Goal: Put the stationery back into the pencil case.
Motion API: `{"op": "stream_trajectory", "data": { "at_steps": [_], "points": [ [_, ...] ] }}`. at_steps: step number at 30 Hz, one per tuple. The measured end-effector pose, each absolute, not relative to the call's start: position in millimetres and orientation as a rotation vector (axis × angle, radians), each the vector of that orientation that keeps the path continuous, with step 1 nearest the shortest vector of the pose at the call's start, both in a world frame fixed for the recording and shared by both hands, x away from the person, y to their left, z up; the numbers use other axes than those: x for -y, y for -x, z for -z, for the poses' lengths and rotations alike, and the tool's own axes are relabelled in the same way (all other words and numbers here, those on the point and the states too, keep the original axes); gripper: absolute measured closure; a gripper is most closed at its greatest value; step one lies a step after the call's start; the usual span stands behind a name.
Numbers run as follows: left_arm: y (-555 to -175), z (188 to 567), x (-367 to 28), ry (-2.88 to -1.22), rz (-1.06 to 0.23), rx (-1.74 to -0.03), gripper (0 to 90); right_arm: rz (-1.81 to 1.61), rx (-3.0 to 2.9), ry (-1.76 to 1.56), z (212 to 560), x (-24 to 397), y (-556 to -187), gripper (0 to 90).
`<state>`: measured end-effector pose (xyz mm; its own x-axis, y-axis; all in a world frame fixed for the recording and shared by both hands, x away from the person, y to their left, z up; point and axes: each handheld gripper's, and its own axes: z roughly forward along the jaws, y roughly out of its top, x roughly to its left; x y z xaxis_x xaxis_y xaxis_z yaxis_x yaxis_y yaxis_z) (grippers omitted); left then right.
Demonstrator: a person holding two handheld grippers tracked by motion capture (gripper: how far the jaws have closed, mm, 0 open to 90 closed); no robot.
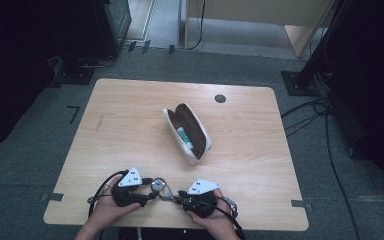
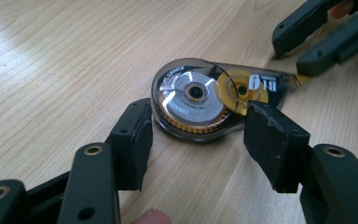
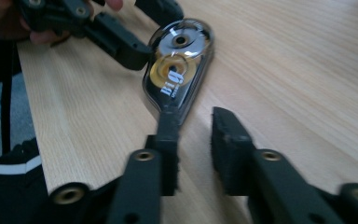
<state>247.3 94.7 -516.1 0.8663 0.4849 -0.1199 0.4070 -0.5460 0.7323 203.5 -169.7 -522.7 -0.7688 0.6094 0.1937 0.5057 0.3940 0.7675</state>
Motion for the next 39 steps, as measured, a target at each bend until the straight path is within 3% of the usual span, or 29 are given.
{"op": "stream_trajectory", "data": {
  "at_steps": [18, 25, 27, 35, 39],
  "points": [
    [-246.1, 517.1, -91.3, -2.223, -0.152, -0.625, 40.4, -1.317, -2.550, -0.980, 521.8, 149.2, -194.2, 41.1],
    [-246.1, 517.2, -90.6, -2.223, -0.159, -0.628, 40.3, -1.267, -2.530, -0.937, 522.4, 139.3, -190.1, 34.8],
    [-246.1, 517.2, -90.6, -2.224, -0.159, -0.627, 40.2, -1.227, -2.524, -0.907, 522.3, 136.0, -187.6, 37.3],
    [-245.4, 517.5, -89.6, -2.227, -0.166, -0.617, 39.4, -1.261, -2.545, -0.877, 522.1, 153.5, -195.9, 67.7],
    [-244.7, 517.5, -87.8, -2.235, -0.169, -0.600, 39.3, -1.265, -2.544, -0.890, 522.3, 159.1, -199.0, 75.6]
  ]
}}
